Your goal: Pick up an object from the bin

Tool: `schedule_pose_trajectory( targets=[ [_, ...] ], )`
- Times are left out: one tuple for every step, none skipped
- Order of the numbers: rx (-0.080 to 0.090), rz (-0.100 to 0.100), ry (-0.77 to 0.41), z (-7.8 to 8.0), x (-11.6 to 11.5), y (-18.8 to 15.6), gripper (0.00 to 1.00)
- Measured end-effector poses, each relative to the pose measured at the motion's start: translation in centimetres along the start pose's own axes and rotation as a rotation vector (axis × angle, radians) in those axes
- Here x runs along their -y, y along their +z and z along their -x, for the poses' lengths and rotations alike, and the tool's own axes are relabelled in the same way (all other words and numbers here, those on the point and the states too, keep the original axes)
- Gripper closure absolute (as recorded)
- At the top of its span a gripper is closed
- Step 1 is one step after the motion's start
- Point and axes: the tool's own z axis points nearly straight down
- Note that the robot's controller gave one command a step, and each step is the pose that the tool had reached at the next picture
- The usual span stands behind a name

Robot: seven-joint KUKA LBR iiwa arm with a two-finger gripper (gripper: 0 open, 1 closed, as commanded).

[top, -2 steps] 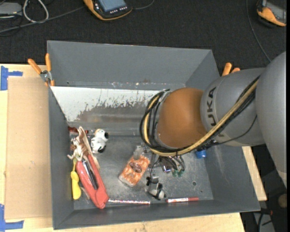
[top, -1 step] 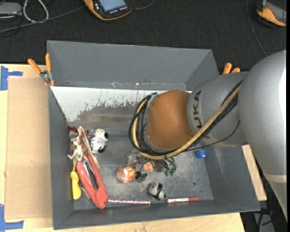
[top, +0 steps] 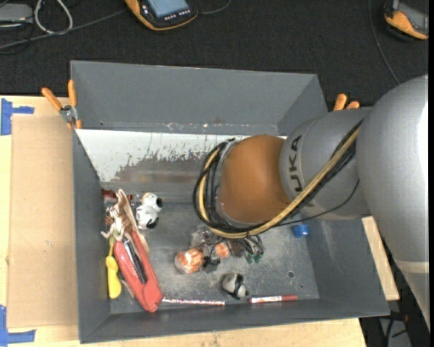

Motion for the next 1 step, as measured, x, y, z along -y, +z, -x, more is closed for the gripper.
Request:
schedule_pose_trajectory(
  targets=[
    [-0.012,0.001,-0.004,-0.61,0.15,-1.71,1.0]
  ],
)
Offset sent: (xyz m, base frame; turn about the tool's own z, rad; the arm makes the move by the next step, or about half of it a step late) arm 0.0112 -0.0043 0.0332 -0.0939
